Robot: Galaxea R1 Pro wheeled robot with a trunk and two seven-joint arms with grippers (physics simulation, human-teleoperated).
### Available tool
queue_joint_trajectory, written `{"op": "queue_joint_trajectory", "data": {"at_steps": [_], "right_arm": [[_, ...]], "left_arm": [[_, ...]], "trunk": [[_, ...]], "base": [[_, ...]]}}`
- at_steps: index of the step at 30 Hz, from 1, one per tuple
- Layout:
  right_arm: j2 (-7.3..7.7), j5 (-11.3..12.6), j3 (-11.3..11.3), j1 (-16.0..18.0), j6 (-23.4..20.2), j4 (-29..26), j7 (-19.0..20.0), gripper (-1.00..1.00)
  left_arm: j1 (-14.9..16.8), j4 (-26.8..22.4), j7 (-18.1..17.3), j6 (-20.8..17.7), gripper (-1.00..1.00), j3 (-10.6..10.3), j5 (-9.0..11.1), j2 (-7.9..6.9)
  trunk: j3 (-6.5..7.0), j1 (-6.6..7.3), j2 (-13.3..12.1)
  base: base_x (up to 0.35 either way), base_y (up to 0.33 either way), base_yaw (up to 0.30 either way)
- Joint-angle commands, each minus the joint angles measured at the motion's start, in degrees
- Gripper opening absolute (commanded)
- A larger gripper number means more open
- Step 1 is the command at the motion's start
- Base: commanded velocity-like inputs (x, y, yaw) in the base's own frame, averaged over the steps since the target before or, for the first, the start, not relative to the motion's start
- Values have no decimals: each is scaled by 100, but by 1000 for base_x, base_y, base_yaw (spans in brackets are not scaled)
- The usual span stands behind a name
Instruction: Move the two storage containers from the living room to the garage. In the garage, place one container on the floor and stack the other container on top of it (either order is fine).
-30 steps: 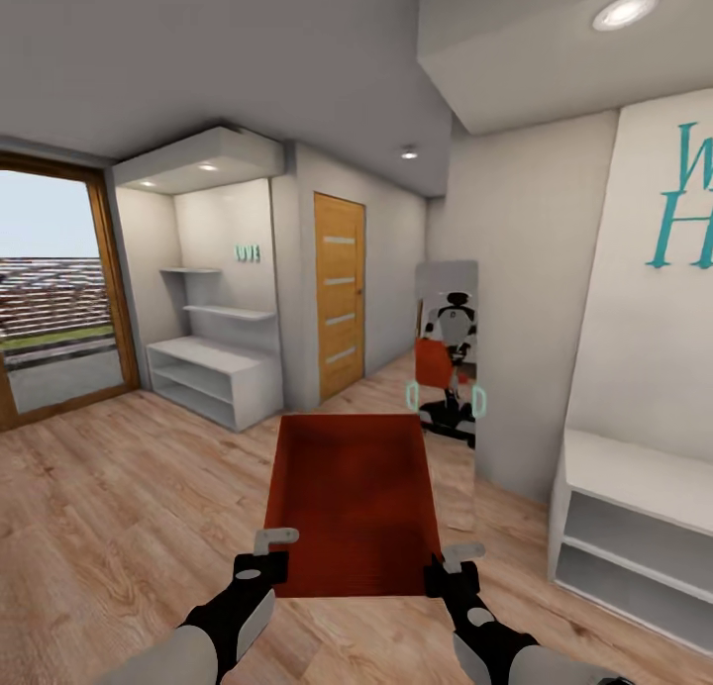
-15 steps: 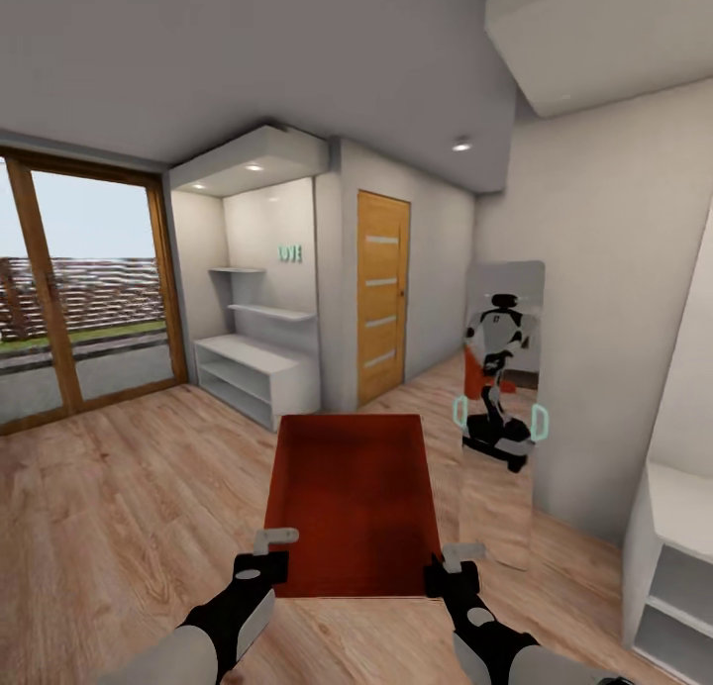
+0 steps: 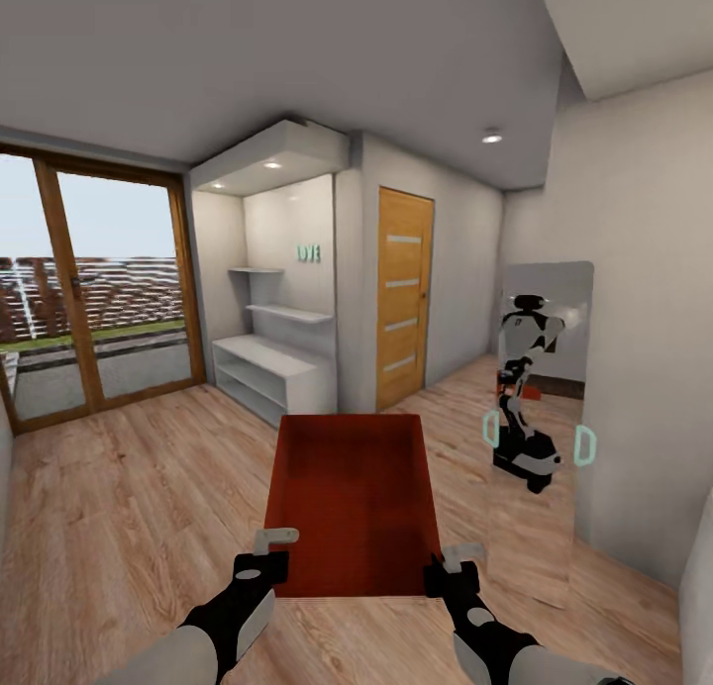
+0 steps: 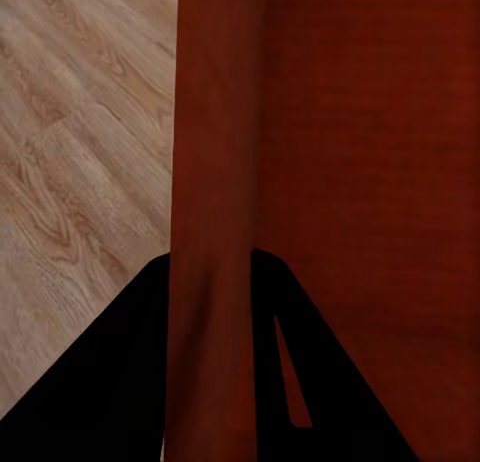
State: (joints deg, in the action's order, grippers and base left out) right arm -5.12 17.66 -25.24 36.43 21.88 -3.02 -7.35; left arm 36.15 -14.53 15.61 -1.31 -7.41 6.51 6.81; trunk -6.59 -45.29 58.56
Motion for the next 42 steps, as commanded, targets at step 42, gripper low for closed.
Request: {"op": "queue_joint_trajectory", "data": {"at_steps": [42], "right_arm": [[-3,41,46,4,26,-5,-20,-100]], "left_arm": [[6,-12,66,-11,-100,126,17,-101]], "trunk": [[-8,-4,5]], "base": [[323,0,0]]}}
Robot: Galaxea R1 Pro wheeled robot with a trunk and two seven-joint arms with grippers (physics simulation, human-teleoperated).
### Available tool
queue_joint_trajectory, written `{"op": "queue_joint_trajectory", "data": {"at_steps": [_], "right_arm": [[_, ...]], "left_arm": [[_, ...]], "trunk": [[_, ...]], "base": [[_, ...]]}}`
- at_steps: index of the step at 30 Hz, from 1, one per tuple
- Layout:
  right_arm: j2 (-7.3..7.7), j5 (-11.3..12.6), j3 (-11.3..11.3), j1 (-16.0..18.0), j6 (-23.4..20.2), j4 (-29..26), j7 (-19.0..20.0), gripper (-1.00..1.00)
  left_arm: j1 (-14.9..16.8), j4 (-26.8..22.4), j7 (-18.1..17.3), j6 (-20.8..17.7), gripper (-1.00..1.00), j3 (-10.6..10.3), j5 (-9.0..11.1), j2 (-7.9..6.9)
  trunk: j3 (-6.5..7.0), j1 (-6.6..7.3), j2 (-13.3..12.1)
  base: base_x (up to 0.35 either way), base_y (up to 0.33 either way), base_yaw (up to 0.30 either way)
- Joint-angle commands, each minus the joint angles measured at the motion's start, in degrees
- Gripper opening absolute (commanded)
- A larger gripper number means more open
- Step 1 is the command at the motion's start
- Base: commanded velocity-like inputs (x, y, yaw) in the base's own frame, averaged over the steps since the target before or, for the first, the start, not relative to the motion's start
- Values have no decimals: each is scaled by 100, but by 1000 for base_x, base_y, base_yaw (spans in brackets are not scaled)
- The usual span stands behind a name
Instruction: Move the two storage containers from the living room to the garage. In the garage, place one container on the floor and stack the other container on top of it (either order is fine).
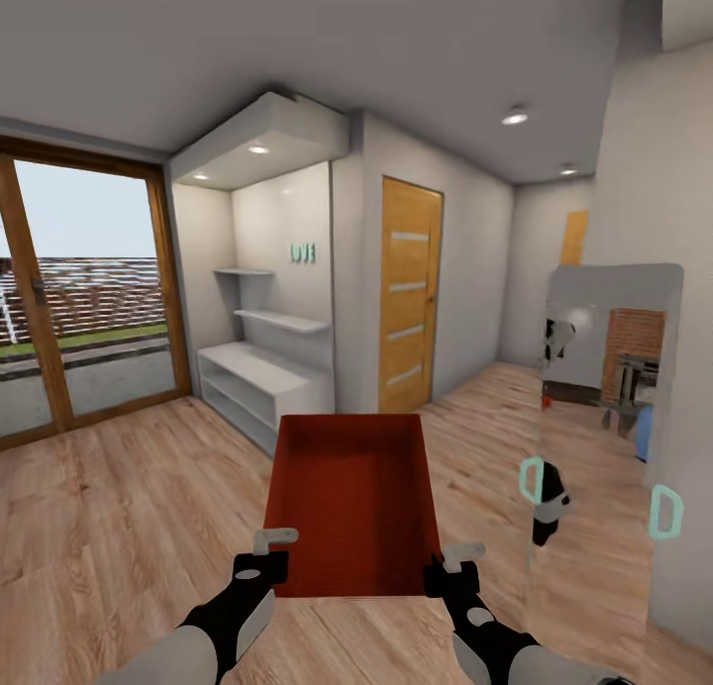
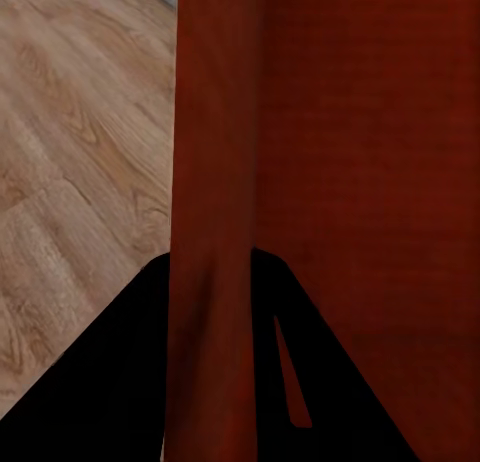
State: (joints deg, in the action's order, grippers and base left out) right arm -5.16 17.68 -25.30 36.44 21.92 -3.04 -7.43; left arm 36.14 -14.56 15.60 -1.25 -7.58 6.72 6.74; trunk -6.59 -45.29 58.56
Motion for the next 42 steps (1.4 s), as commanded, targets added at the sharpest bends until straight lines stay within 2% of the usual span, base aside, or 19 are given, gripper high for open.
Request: {"op": "queue_joint_trajectory", "data": {"at_steps": [1,37,42], "right_arm": [[0,36,51,3,23,-4,-13,-100],[7,42,51,3,23,-4,-11,-100],[7,47,57,3,23,-4,-11,-100]], "left_arm": [[7,-9,66,-18,-100,142,-4,-94],[7,-135,66,-33,-100,151,-4,-94],[7,-135,66,-33,-100,151,-4,-94]], "trunk": [[-8,-4,5],[-8,-4,5],[-8,-4,5]], "base": [[323,6,-87],[323,122,-241],[323,143,-65]]}}
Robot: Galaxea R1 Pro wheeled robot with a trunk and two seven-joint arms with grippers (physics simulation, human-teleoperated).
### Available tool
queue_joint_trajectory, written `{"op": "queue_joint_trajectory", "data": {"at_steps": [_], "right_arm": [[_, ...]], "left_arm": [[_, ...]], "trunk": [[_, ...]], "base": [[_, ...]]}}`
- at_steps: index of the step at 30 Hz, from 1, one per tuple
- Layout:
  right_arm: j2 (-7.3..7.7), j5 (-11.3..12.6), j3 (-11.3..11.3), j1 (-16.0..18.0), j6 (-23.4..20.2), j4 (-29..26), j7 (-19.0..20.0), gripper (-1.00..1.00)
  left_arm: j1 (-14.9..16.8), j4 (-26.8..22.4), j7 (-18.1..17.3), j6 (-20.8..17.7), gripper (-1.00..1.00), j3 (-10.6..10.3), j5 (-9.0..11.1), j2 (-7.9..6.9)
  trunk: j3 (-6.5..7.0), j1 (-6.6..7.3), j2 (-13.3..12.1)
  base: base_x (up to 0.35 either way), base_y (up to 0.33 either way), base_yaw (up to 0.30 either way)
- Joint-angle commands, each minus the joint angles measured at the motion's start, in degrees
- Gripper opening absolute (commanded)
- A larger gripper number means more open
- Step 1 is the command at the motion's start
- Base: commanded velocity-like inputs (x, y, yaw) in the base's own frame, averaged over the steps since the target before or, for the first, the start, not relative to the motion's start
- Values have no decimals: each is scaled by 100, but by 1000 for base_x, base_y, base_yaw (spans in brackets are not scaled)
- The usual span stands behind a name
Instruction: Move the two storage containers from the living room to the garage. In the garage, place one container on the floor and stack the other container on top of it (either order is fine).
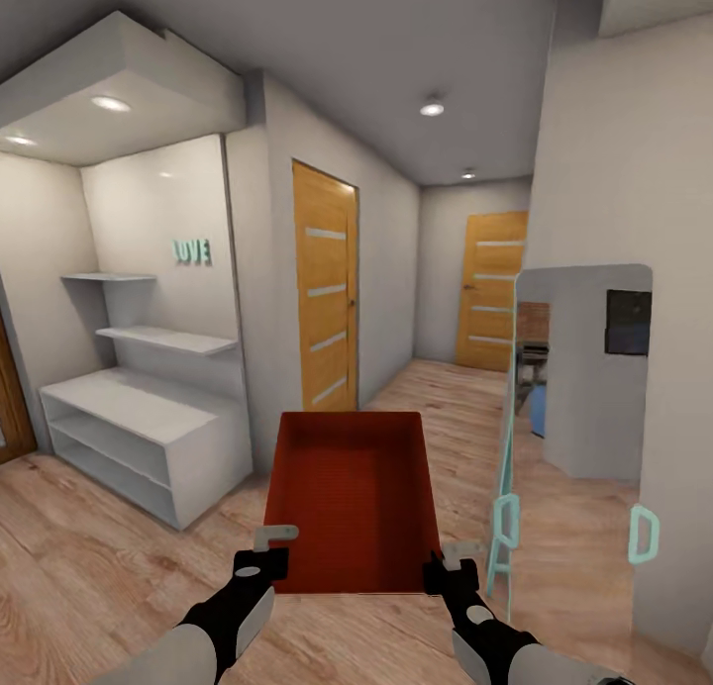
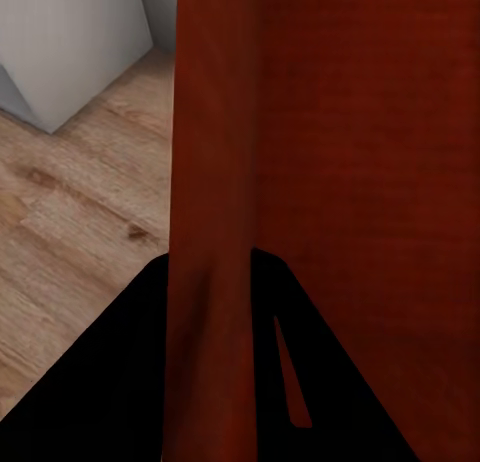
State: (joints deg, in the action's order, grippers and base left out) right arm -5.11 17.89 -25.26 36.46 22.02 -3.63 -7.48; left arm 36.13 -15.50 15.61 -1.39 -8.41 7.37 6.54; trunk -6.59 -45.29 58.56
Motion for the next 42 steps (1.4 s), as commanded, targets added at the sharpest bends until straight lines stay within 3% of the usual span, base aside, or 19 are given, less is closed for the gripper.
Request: {"op": "queue_joint_trajectory", "data": {"at_steps": [1,20,42], "right_arm": [[1,28,54,2,13,55,-6,-100],[-3,22,49,2,13,55,1,-100],[1,28,56,2,13,55,1,-100]], "left_arm": [[8,-41,65,-19,-100,234,-69,-74],[8,-46,65,-19,-100,234,-69,-74],[8,-44,65,-19,-100,234,-69,-74]], "trunk": [[-8,-4,6],[-8,-4,6],[-8,-4,6]], "base": [[323,142,-14],[323,142,-6],[323,142,-260]]}}
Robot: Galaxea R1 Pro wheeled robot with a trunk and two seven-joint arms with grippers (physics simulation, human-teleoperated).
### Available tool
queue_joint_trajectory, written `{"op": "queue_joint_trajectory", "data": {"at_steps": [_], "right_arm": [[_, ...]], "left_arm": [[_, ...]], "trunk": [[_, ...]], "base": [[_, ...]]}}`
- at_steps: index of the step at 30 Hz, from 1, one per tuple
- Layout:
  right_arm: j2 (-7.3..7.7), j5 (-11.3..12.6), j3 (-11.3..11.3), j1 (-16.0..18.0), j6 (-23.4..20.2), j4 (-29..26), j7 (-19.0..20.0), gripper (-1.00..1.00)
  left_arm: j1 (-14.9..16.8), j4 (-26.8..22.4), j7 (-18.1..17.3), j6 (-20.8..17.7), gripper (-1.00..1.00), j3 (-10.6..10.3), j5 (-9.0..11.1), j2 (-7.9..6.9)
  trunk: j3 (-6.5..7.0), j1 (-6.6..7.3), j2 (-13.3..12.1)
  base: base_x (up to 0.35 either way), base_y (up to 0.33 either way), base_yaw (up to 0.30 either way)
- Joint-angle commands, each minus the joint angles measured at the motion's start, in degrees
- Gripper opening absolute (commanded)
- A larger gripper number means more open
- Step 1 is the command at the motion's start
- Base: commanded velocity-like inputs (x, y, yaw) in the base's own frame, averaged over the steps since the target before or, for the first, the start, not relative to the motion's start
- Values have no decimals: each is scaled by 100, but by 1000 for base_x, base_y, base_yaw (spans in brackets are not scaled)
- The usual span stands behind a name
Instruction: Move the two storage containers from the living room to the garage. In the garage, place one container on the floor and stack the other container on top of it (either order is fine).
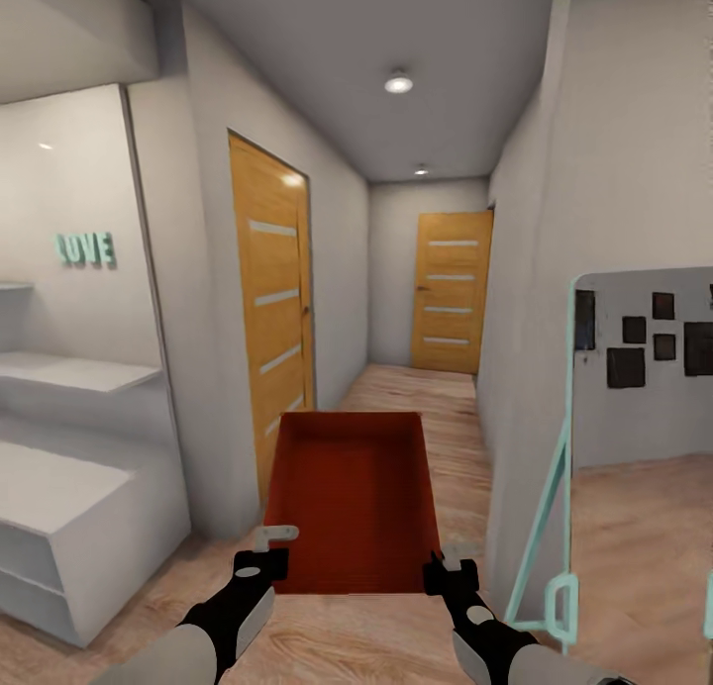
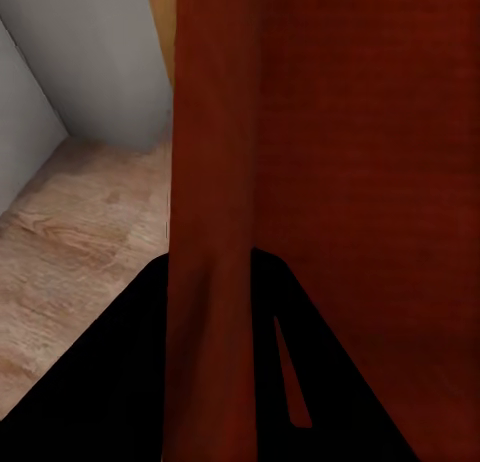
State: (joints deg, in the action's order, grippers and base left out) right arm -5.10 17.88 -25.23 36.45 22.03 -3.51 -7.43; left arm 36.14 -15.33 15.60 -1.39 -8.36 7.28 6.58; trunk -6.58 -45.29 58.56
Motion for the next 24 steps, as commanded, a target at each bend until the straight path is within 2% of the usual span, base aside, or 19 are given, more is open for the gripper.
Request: {"op": "queue_joint_trajectory", "data": {"at_steps": [1,21,24], "right_arm": [[0,30,53,2,11,44,-4,-100],[0,29,53,2,11,44,-4,-100],[0,30,53,2,11,44,-4,-100]], "left_arm": [[7,-61,66,-19,-100,229,-60,-78],[7,-62,66,-19,-100,229,-60,-78],[8,-61,66,-19,-100,229,-60,-78]], "trunk": [[-9,-4,6],[-9,-4,6],[-9,-4,6]], "base": [[323,142,-277],[323,142,-276],[323,142,-129]]}}
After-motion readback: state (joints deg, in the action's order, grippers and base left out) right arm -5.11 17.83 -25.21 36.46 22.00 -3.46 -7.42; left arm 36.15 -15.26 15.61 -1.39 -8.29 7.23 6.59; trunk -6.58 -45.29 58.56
